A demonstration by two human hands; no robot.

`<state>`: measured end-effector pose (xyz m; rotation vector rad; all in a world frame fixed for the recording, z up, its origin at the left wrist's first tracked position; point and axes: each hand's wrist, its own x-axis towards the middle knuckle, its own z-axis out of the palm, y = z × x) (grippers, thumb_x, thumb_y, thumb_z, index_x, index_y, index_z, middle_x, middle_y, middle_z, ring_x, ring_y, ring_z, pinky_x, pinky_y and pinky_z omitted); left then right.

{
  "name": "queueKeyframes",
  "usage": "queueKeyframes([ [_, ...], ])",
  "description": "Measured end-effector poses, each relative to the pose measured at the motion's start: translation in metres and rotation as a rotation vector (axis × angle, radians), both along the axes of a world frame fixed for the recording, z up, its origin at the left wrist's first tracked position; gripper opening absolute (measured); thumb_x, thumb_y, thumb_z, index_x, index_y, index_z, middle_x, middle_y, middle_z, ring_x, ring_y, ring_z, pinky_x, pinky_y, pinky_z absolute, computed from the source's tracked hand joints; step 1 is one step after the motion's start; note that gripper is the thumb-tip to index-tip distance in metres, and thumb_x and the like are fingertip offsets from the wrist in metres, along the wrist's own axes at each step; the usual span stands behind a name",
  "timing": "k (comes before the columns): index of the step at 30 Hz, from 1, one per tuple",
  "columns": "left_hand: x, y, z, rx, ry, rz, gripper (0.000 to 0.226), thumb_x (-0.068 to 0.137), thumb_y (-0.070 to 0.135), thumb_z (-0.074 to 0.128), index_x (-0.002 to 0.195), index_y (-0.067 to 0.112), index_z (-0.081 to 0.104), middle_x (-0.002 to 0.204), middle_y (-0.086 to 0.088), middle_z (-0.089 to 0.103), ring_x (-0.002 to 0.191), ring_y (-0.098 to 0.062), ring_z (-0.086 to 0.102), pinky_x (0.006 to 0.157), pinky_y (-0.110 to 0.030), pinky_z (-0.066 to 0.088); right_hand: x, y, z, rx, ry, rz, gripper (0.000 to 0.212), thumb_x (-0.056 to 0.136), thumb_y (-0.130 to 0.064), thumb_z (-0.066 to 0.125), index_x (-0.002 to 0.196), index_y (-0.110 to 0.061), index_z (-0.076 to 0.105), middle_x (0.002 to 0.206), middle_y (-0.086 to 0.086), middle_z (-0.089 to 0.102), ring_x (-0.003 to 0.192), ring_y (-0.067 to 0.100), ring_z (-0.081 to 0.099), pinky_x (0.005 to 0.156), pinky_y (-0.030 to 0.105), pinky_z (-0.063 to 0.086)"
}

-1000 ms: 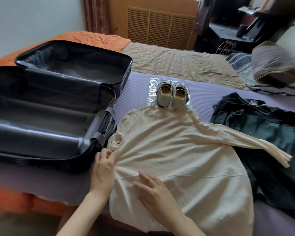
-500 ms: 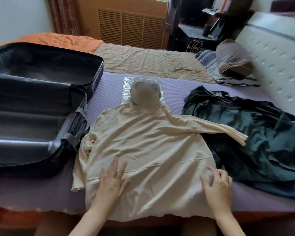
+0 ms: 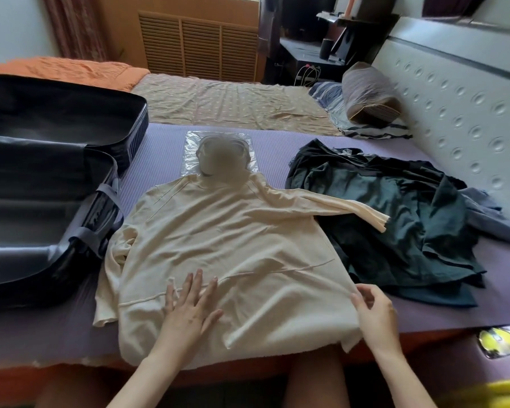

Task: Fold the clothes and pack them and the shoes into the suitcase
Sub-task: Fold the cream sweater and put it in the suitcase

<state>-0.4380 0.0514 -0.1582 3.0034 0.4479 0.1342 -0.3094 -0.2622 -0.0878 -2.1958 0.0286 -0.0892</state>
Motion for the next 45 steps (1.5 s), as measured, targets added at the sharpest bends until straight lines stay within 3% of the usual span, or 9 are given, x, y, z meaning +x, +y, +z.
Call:
queueKeyframes([
  [5, -0.002, 0.003, 0.006, -0.008, -0.001, 0.004, 0.065, 0.095, 0.061, 0.007, 0.138, 0.023, 0.039, 0.138, -0.014, 0.049, 0.145, -0.015, -0.003, 0.106, -0.054, 0.017, -0.002, -0.029, -0.005, -0.245, 0.09, 0.077, 0.013, 0.088, -0.006, 0.062, 0.1, -0.007, 0.067, 0.091, 0.007, 0.065, 0.093, 0.028, 0.06, 0.075, 0.032, 0.042],
  [8, -0.003, -0.001, 0.008, -0.016, 0.002, -0.012, 0.067, 0.095, 0.061, 0.008, 0.14, 0.021, 0.038, 0.143, -0.015, 0.043, 0.146, -0.016, -0.003, 0.109, -0.05, 0.003, -0.007, -0.023, -0.011, -0.369, 0.104, 0.072, 0.023, 0.089, -0.019, 0.063, 0.112, -0.015, 0.064, 0.107, 0.003, 0.064, 0.102, 0.027, 0.06, 0.077, 0.034, 0.044],
  [12, -0.008, 0.001, 0.009, -0.042, -0.06, -0.001, 0.064, 0.097, 0.057, 0.01, 0.142, 0.02, 0.037, 0.146, -0.016, 0.038, 0.142, -0.025, 0.012, 0.11, -0.048, 0.0, -0.006, -0.005, -0.007, -0.422, 0.022, 0.046, 0.033, 0.09, -0.027, 0.062, 0.121, -0.016, 0.058, 0.112, 0.002, 0.059, 0.106, 0.023, 0.055, 0.08, 0.035, 0.044],
  [17, -0.028, 0.012, 0.025, -0.223, -0.303, 0.288, 0.038, 0.094, 0.024, 0.053, 0.131, 0.018, 0.054, 0.143, -0.012, 0.044, 0.136, -0.03, 0.033, 0.109, -0.053, 0.027, -0.005, 0.017, -0.006, -0.469, -0.147, 0.099, 0.041, 0.086, -0.019, 0.068, 0.124, -0.012, 0.058, 0.117, 0.007, 0.058, 0.111, 0.024, 0.045, 0.094, 0.038, 0.042],
  [21, -0.045, 0.017, 0.034, -0.319, -0.385, 0.349, 0.035, 0.09, 0.012, 0.057, 0.125, 0.014, 0.059, 0.142, -0.014, 0.042, 0.13, -0.032, 0.04, 0.104, -0.051, 0.038, -0.014, 0.047, -0.01, -0.392, -0.231, 0.337, 0.031, 0.083, -0.016, 0.071, 0.113, -0.016, 0.065, 0.11, 0.001, 0.062, 0.107, 0.023, 0.051, 0.095, 0.031, 0.038],
  [25, -0.058, 0.023, 0.036, -0.371, -0.439, 0.477, 0.037, 0.088, 0.006, 0.059, 0.124, 0.012, 0.057, 0.138, -0.014, 0.043, 0.125, -0.034, 0.041, 0.102, -0.05, 0.039, -0.033, 0.093, -0.013, -0.375, -0.176, 0.581, 0.033, 0.088, -0.029, 0.064, 0.12, -0.024, 0.062, 0.125, -0.007, 0.056, 0.12, 0.012, 0.046, 0.105, 0.028, 0.033],
  [29, -0.068, 0.027, 0.039, -0.505, -0.468, 0.589, 0.034, 0.09, 0.011, 0.058, 0.124, 0.007, 0.056, 0.122, -0.015, 0.048, 0.111, -0.034, 0.049, 0.094, -0.045, 0.042, -0.048, 0.131, -0.015, -0.397, -0.191, 0.702, 0.046, 0.09, -0.047, 0.045, 0.13, -0.027, 0.055, 0.137, -0.006, 0.05, 0.128, 0.013, 0.041, 0.108, 0.034, 0.034],
  [38, -0.067, 0.037, 0.053, -0.89, -0.46, 0.714, 0.039, 0.084, 0.021, 0.068, 0.117, 0.005, 0.053, 0.1, -0.006, 0.062, 0.093, -0.02, 0.056, 0.081, -0.032, 0.042, -0.085, 0.204, -0.007, -0.435, -0.17, 0.945, 0.048, 0.095, -0.039, 0.05, 0.141, -0.028, 0.041, 0.151, -0.006, 0.034, 0.137, 0.015, 0.028, 0.113, 0.027, 0.017],
  [45, -0.085, 0.055, 0.056, -0.796, -0.504, 0.709, 0.011, 0.088, 0.022, 0.063, 0.089, 0.011, 0.064, 0.082, -0.004, 0.064, 0.086, -0.025, 0.06, 0.07, -0.033, 0.041, -0.101, 0.221, -0.012, -0.52, -0.17, 1.01, 0.046, 0.096, -0.038, 0.049, 0.14, -0.027, 0.042, 0.153, -0.001, 0.031, 0.141, 0.019, 0.021, 0.115, 0.027, 0.013],
])
